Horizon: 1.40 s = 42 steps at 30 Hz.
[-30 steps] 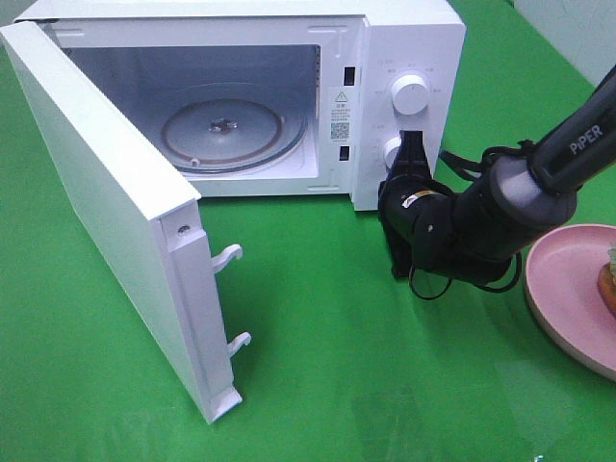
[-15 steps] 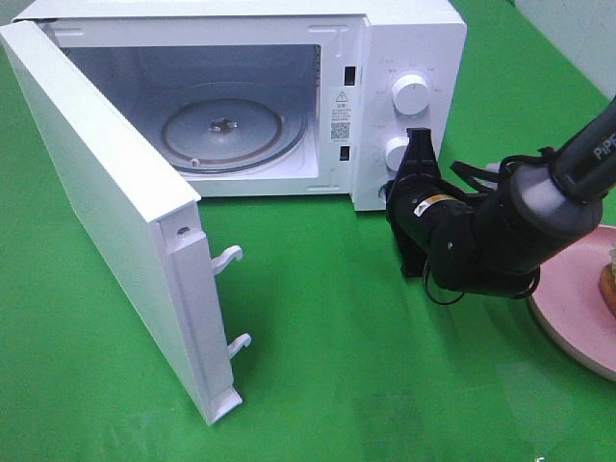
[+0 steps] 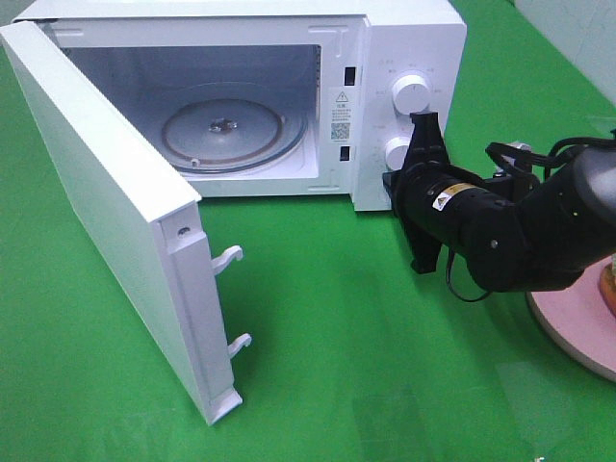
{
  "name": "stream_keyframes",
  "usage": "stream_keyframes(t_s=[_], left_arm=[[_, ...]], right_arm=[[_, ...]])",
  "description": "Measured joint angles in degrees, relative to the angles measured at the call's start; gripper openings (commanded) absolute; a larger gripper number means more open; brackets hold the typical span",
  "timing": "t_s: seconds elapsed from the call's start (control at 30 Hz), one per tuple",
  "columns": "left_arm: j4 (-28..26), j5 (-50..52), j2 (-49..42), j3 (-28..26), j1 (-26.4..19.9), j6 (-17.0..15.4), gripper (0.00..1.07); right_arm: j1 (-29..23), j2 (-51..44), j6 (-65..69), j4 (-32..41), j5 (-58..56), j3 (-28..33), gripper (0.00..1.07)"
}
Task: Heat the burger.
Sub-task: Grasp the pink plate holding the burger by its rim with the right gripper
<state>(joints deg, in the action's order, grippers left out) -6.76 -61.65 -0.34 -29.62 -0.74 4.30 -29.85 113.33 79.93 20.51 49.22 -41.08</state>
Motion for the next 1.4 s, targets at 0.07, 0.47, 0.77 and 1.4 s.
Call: stream_keyframes(t_s=[0.07,0.47,0.77,1.4], left_arm=[[0.0,0.0,0.0,0.0,0.0,0.0,0.89],[0.0,0.0,0.0,0.0,0.0,0.0,0.89],[0.0,0.0,0.0,0.0,0.0,0.0,0.89],[0.0,0.0,0.0,0.0,0.0,0.0,0.89]], right_arm=[[0.0,-3.2,-1.7,-1.9,-4.2,1.5,0.0],[0.2,-12.5,-16.2,-2.8,-24.3,2.9,0.0],[0.2,-18.9,-33.8,-3.0,-38.6,3.1,0.02],[0.3,-31.3,-58.1,-13.2,-69.6,1.5,0.08]])
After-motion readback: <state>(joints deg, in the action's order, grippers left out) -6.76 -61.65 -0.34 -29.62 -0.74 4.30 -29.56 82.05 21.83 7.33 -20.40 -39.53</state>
